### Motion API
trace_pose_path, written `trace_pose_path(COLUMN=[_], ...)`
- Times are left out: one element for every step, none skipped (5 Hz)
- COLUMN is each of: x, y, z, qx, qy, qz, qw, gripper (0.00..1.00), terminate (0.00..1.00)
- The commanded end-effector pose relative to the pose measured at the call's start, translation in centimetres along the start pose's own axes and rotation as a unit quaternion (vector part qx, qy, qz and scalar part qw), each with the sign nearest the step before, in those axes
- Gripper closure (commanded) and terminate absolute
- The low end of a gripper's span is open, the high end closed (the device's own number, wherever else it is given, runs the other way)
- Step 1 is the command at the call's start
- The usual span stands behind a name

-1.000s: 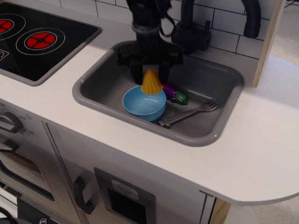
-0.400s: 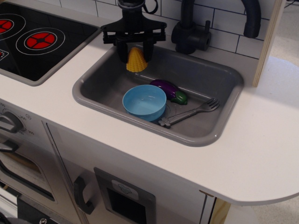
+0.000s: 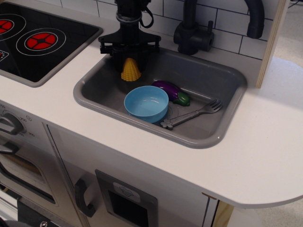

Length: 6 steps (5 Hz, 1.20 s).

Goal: Take corn out of bowl sink

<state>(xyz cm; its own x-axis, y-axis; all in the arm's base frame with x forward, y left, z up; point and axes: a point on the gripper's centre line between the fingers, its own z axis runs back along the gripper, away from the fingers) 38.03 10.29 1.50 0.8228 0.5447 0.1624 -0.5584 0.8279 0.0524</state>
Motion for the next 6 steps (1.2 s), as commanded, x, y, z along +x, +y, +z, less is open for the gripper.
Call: trace_pose_path(x=[1.3,1.4,1.5,1.7,2.0,2.1], y=[-0.1,-0.1,0.0,0.3,0.6,0.6], z=[1.0,0.9,0.6,1.2,3.2,5.3], qx=[0.002,0.008,0.016,0.014,0.004,0.009], qy=[-0.039,-0.041,-0.043,-0.057,-0.082,-0.122], qz=[0.005,0.008,0.01,0.014,0.042,0.061], qw=[0.9992,0.9991,0.9989,0.9982,0.9957,0.9906], gripper=[1.0,0.0,0.0,0.0,0.0,0.0], terminate=[0.0,0.0,0.0,0.0,0.0,0.0])
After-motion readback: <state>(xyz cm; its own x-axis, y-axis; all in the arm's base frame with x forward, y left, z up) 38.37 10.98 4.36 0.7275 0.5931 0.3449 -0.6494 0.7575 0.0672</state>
